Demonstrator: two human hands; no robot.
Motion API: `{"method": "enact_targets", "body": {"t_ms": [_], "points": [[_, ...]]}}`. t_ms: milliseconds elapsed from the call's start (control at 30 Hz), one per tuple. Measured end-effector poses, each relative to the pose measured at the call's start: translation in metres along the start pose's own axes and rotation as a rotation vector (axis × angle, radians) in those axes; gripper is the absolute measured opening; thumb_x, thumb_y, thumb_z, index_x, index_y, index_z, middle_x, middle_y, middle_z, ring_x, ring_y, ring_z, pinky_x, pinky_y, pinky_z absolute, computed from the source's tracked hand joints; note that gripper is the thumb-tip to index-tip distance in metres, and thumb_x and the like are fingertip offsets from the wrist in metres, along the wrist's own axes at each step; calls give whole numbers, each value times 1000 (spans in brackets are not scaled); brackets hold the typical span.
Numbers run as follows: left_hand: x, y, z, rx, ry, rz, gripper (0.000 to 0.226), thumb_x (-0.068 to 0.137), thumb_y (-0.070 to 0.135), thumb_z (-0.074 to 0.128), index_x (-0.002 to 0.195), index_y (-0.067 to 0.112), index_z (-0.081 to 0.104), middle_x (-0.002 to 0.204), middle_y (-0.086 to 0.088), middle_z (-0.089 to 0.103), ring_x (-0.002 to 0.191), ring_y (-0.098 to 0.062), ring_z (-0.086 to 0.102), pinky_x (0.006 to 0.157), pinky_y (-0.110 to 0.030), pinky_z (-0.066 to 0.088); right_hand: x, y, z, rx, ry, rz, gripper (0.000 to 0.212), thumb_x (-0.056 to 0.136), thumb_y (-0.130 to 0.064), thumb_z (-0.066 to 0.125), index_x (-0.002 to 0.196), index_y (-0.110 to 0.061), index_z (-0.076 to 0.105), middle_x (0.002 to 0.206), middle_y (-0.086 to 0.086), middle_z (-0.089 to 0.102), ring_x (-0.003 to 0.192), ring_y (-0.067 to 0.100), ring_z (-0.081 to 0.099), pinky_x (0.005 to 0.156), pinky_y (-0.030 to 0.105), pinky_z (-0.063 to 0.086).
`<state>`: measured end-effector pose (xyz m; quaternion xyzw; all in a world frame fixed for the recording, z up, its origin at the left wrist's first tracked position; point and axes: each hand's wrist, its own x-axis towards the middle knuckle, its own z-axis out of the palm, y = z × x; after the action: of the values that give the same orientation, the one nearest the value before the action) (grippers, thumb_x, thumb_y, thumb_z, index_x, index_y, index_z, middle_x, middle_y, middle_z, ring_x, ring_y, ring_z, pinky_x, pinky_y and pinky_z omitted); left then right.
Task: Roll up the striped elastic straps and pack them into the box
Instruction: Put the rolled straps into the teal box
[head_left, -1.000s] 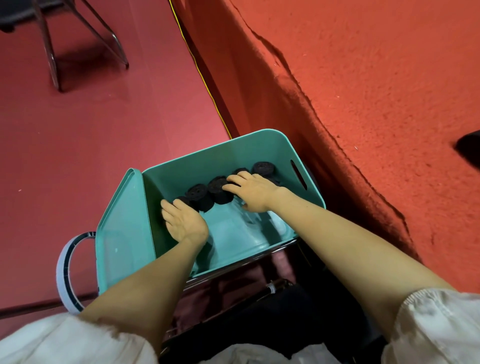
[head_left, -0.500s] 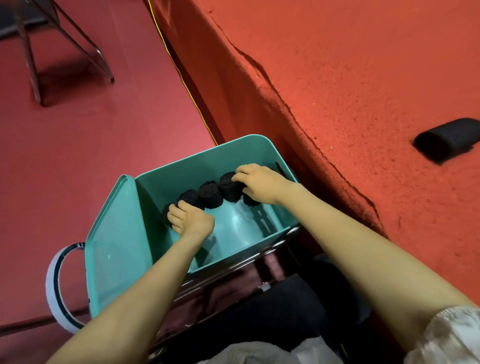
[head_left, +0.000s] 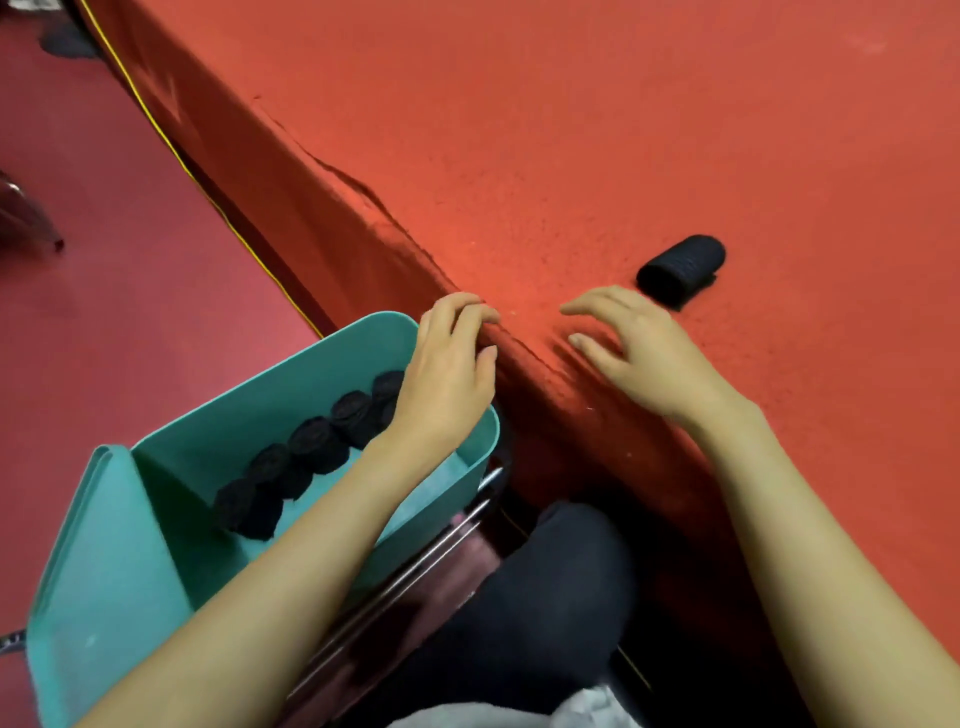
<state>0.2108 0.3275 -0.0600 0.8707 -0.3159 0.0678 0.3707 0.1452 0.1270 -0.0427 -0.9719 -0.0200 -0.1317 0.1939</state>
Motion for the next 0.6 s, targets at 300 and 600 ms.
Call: {"method": "enact_targets", "body": {"t_ms": [300,600], "points": [[70,78,77,-126,-331,31,44,95,23,53,134,5,45,136,-16,44,129,-29,38,107,-28,22,-34,66,-28,-106,400,662,26,91,-28,56,113,-13,58,112,10,59,103,32,58,83,41,46],[130,103,120,-227,-428,-264,46,98,26,44,138,4,39,139,-18,46,130,-31,41,106,-32,30,9,96,-30,214,315,913,44,97,-39,49,123,-4,50,119,17,62,116,34,54,89,36,40]]}}
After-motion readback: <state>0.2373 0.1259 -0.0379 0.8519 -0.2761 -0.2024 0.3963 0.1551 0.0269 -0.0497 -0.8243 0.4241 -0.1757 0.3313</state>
